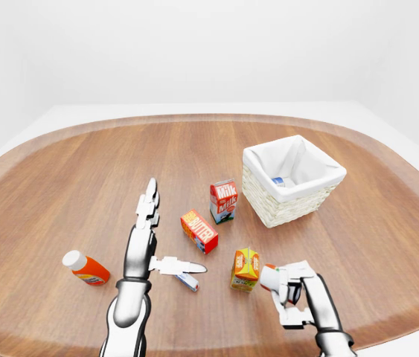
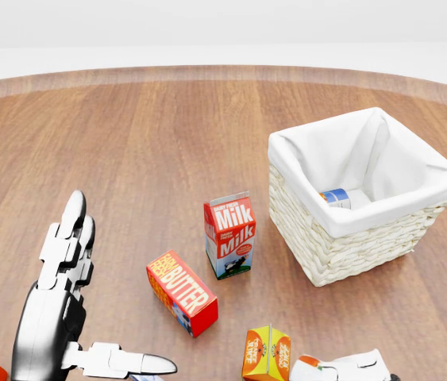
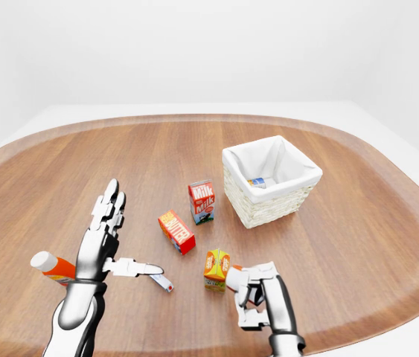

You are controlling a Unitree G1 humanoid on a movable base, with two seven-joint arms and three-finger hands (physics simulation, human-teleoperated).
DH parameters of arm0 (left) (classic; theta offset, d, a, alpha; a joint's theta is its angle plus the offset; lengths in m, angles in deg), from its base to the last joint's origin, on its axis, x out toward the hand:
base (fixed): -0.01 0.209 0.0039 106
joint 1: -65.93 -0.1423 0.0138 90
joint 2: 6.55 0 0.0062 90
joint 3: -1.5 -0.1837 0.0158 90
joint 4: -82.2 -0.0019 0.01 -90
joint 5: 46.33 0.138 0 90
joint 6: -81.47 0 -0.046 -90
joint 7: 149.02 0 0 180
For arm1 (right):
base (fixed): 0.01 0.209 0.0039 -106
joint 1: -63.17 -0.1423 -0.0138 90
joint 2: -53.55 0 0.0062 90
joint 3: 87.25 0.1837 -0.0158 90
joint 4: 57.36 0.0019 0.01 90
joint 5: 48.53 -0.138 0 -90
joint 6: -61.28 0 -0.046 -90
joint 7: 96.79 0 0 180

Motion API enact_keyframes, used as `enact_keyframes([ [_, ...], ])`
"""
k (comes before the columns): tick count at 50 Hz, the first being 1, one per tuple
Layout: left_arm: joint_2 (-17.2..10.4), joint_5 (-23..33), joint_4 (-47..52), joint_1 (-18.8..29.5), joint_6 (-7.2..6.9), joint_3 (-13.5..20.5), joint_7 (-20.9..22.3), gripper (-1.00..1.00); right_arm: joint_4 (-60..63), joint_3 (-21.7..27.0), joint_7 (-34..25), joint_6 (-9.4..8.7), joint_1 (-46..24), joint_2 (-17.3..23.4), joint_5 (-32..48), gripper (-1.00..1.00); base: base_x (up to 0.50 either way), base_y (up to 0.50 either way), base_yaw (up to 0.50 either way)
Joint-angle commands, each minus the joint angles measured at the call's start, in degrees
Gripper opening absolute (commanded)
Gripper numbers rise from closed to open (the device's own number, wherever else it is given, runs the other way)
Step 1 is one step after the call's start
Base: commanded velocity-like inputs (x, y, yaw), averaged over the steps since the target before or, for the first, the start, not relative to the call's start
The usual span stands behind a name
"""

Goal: Pick up the alphabet soup and the tomato sauce, and put them in the basket.

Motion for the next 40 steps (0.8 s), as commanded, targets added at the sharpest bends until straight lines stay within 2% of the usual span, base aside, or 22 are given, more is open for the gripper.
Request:
enact_keyframes([
  [1, -0.02, -0.13, 0.13, 0.13, 0.00, 0.03, 0.06, 1.00, 8.58, 0.90, -3.99, 0.00, 1.51, -0.88, -5.90, -1.00, 0.00, 0.00, 0.00],
  [23, -0.04, -0.24, -0.17, 0.31, 0.00, 0.13, 0.13, 1.00, 17.81, 4.44, -7.32, 0.00, -1.41, -4.10, -8.29, -1.00, 0.00, 0.00, 0.00],
  [40, 0.03, -0.80, -0.88, 0.89, 0.00, 0.55, 0.15, 1.00, 20.20, 6.67, -7.31, 0.00, -11.56, -5.26, -6.91, -1.00, 0.00, 0.00, 0.00],
])
